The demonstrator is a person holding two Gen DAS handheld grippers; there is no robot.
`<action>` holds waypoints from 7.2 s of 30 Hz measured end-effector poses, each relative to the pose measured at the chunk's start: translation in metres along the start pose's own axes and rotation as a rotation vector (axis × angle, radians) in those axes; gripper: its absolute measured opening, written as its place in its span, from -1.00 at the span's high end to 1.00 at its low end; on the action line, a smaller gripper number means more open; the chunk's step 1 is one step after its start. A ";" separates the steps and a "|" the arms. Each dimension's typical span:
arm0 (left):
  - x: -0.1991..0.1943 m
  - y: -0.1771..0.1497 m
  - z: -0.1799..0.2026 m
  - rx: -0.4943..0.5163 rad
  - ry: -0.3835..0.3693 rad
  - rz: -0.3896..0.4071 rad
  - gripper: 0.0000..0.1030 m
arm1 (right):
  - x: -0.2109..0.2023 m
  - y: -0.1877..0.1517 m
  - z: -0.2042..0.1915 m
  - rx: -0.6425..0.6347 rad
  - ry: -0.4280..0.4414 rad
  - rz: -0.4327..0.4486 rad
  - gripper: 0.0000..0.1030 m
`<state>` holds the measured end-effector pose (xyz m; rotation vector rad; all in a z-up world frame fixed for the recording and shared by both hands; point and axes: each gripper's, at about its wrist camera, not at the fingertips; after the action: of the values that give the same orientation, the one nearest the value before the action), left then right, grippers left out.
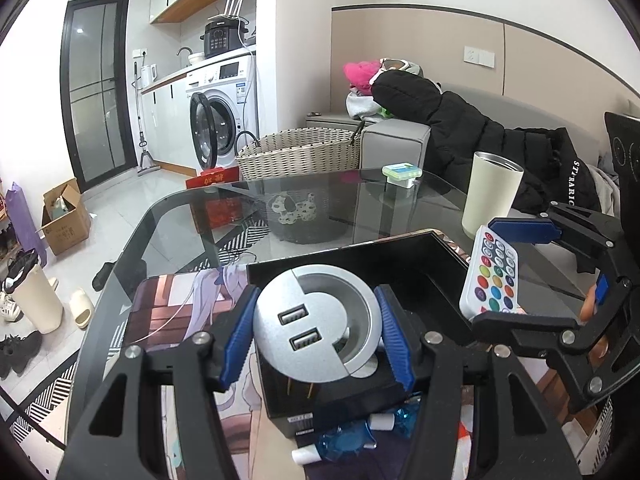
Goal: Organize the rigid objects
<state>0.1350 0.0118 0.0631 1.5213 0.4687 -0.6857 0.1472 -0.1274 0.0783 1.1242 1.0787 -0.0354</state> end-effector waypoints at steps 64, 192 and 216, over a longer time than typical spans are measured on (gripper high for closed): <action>-0.030 -0.030 -0.007 -0.010 -0.012 0.005 -1.00 | 0.006 -0.030 0.009 0.107 -0.039 -0.014 -0.99; 0.020 -0.079 -0.018 -0.048 0.030 -0.295 -0.09 | 0.023 -0.098 0.006 0.226 -0.106 -0.256 0.08; -0.039 -0.061 -0.019 -0.064 -0.032 -0.080 -0.08 | -0.019 -0.073 -0.004 0.165 -0.101 -0.115 0.08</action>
<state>0.0684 0.0394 0.0441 1.4353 0.5250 -0.7499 0.0970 -0.1692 0.0402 1.1938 1.0633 -0.2742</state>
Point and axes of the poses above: each gripper's, at about its wrist camera, not at the fingertips, and x roughly the way its jaws point, z to its right, y to its top, and after that the axes turned 10 degrees about -z, right-handed
